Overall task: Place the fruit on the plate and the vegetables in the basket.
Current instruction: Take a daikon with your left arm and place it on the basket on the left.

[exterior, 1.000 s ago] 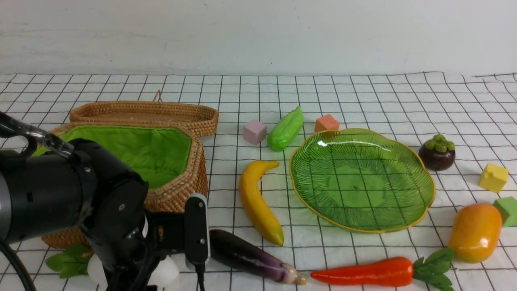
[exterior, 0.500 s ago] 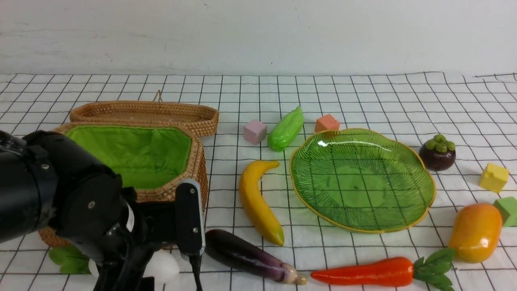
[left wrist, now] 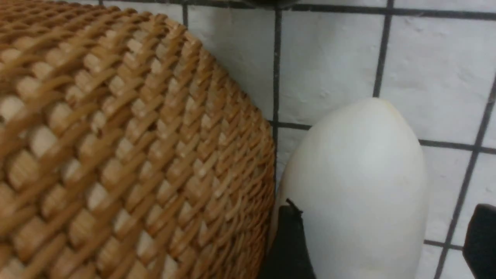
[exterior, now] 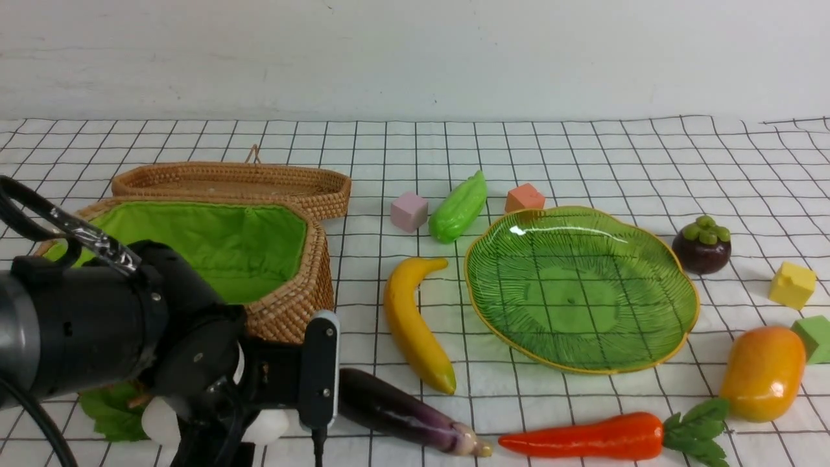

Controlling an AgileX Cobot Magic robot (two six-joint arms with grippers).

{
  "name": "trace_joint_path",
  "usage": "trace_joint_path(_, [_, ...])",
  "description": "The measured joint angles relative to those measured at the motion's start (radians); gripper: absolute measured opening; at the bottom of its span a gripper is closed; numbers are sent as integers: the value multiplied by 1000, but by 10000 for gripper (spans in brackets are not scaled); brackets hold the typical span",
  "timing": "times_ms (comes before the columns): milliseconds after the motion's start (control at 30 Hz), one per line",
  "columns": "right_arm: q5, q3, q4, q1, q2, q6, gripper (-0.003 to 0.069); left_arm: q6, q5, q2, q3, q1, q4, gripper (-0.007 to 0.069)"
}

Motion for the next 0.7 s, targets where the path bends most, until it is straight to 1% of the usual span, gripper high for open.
trace_joint_path(100, [0, 0, 1, 0, 0, 0, 74, 0, 29, 18, 0, 0, -20, 535])
trace_joint_path(133, [0, 0, 1, 0, 0, 0, 76, 0, 52, 25, 6, 0, -56, 524])
trace_joint_path(233, [0, 0, 4, 0, 0, 0, 78, 15, 73, 26, 20, 0, -84, 510])
trace_joint_path(500, [0, 0, 6, 0, 0, 0, 87, 46, 65, 26, 58, 0, -74, 496])
trace_joint_path(567, [0, 0, 10, 0, 0, 0, 88, 34, 65, 26, 58, 0, -72, 478])
trace_joint_path(633, [0, 0, 12, 0, 0, 0, 88, 19, 65, 26, 58, 0, -71, 478])
trace_joint_path(700, [0, 0, 12, 0, 0, 0, 88, -48, 65, 26, 59, 0, -68, 478])
